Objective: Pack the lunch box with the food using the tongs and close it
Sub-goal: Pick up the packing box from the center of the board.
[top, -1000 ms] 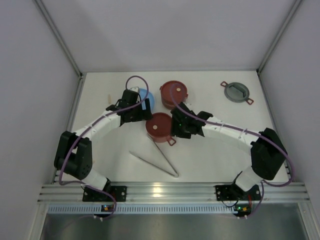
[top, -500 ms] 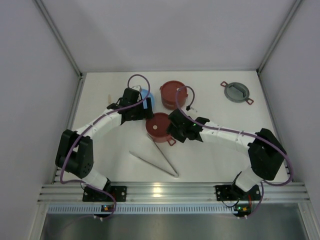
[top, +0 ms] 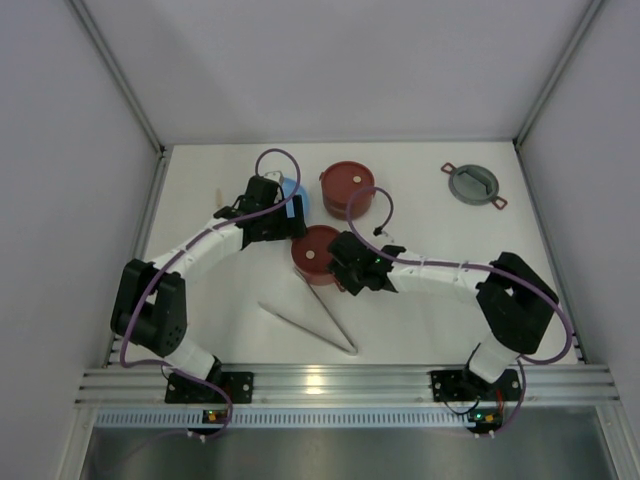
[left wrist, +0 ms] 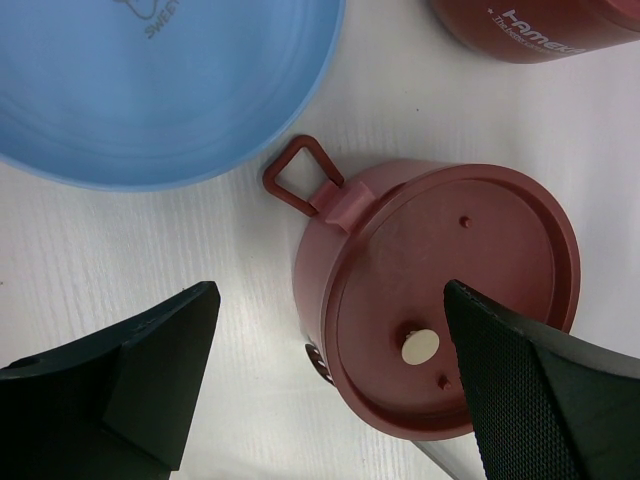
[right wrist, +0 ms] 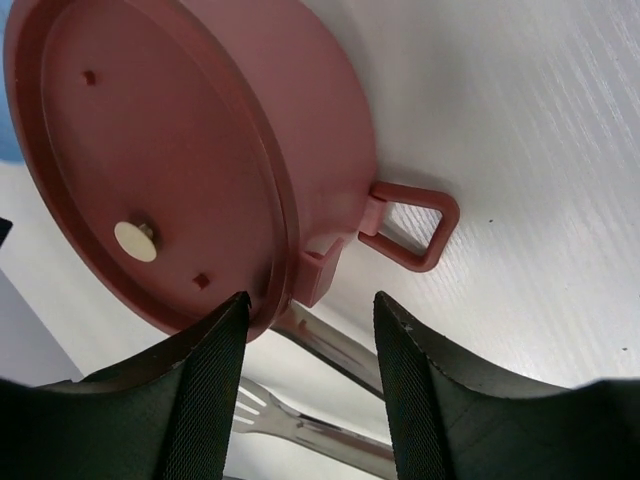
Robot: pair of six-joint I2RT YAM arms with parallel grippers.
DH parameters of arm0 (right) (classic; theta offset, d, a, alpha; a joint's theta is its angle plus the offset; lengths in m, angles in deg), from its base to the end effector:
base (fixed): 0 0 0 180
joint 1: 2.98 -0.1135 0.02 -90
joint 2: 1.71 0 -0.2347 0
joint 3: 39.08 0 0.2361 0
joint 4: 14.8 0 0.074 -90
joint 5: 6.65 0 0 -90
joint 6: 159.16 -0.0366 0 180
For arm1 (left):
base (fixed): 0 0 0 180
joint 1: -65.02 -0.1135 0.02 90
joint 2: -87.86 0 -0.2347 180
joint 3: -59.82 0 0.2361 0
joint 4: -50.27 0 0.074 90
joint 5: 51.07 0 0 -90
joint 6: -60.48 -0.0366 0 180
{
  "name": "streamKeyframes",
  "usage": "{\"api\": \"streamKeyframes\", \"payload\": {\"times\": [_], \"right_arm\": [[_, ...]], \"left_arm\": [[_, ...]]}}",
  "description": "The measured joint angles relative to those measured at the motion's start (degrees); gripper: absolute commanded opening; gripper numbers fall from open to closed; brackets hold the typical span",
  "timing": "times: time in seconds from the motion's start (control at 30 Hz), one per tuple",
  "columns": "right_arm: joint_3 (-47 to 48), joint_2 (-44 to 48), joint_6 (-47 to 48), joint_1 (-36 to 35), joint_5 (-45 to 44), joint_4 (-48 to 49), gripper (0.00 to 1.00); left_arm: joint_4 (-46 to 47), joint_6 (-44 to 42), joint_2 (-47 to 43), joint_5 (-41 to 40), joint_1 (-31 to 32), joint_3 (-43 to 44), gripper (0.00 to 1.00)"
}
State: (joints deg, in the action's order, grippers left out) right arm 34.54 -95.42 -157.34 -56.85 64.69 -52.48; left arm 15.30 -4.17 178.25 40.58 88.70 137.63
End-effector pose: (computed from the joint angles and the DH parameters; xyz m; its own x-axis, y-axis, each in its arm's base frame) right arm 0.1951 0.2474 0.1747 -0.6801 0.6744 -0.2875 0.4774 0.7050 0.5245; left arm 0.2987 -0.1322 0.2152 -0.7902 -0.1208 -0.6009 0.0896 0.9471 -0.3082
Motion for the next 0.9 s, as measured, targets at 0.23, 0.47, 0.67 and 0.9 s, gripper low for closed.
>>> {"api": "streamKeyframes", "payload": {"times": [0.23,0.47,0.67,0.9], "right_arm": [[-1.73,0.0,-4.07,-0.15,-3.02,2.01,0.45],[-2.43,-0.17,-4.81,-0.42,-5.53,4.13,0.4],[-3.85,-0.15,-3.34,-0.39,-8.74,7.15,0.38],[-8.74,1.25,-2.16,-0.22,-10.21,14.97,0.38]], "left_arm": [[0.02,0.0,-0.02,0.0,0.0,0.0,0.99],[0.02,0.0,-0.2,0.0,0.0,0.0,0.99],[0.0,0.0,-0.9,-0.02,0.0,-0.15,0.99],[0.04,0.0,-1.01,-0.02,0.0,-0.39,0.99]]}}
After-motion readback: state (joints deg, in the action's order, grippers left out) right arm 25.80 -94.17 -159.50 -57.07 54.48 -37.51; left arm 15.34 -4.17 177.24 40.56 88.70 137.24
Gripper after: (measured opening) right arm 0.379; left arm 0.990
